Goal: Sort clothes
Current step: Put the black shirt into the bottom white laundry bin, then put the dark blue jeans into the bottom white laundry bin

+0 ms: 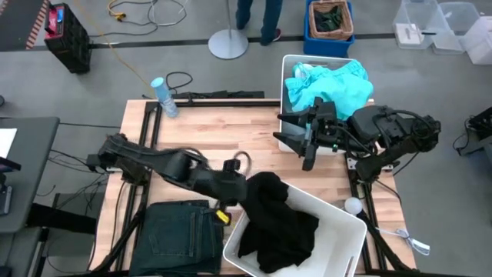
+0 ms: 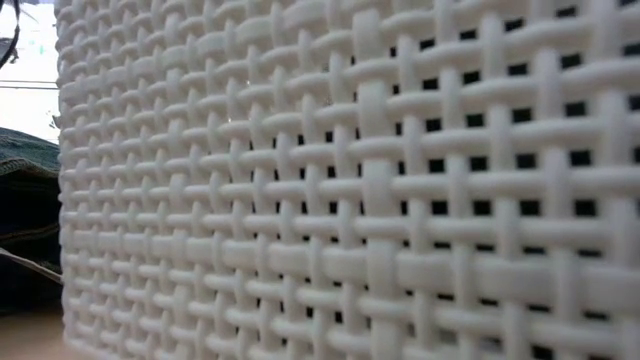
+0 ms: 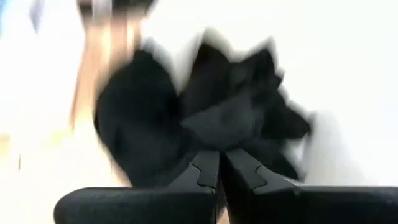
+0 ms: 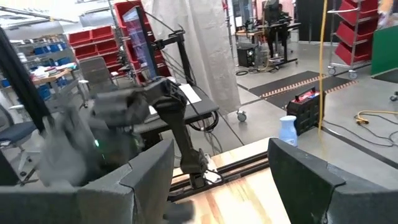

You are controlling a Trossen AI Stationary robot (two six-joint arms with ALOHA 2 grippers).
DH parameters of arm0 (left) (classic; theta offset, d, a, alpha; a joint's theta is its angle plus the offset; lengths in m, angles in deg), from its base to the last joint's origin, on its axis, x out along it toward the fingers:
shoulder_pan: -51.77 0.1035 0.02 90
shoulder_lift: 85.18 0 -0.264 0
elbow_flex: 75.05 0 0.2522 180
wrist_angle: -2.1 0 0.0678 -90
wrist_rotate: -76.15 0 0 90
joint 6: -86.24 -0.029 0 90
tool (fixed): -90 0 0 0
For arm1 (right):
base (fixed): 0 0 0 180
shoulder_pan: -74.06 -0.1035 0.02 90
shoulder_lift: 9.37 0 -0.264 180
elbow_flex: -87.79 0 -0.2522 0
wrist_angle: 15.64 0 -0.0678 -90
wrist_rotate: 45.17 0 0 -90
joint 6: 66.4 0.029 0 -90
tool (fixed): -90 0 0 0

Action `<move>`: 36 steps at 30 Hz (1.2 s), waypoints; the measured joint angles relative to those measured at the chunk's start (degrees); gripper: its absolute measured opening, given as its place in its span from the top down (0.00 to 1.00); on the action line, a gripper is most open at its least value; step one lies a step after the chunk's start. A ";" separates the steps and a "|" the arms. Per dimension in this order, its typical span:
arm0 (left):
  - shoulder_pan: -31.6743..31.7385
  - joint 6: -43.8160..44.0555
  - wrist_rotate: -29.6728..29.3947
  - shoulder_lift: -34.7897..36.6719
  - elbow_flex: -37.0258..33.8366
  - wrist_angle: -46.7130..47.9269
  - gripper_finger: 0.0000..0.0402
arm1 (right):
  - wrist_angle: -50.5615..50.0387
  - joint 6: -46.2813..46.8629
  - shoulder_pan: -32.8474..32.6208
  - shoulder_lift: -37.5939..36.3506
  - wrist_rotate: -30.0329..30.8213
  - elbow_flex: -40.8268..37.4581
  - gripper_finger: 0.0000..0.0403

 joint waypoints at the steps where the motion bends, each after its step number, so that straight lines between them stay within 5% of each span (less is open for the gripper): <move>1: -0.35 -1.25 0.00 1.09 0.00 -3.46 1.00 | 0.00 0.01 0.23 0.00 0.01 0.00 0.31; 8: -1.82 -9.05 5.65 4.50 0.17 -32.05 1.00 | 0.01 0.50 1.98 0.00 0.01 0.00 0.31; 19: -2.25 -7.43 26.38 -1.38 -0.07 -44.89 1.00 | -0.19 0.93 3.40 0.02 0.00 0.00 0.31; 22: -2.01 -6.58 26.76 -3.10 -0.07 -44.59 1.00 | -0.04 1.06 3.88 0.02 0.04 0.00 0.31; 26: -1.09 -2.54 20.16 -5.08 -0.07 -40.93 0.97 | 0.04 1.06 4.25 0.34 0.06 0.00 0.31; 36: 0.90 1.67 16.04 -2.75 -0.11 -23.67 0.58 | -0.07 1.34 4.25 1.18 0.05 0.02 0.31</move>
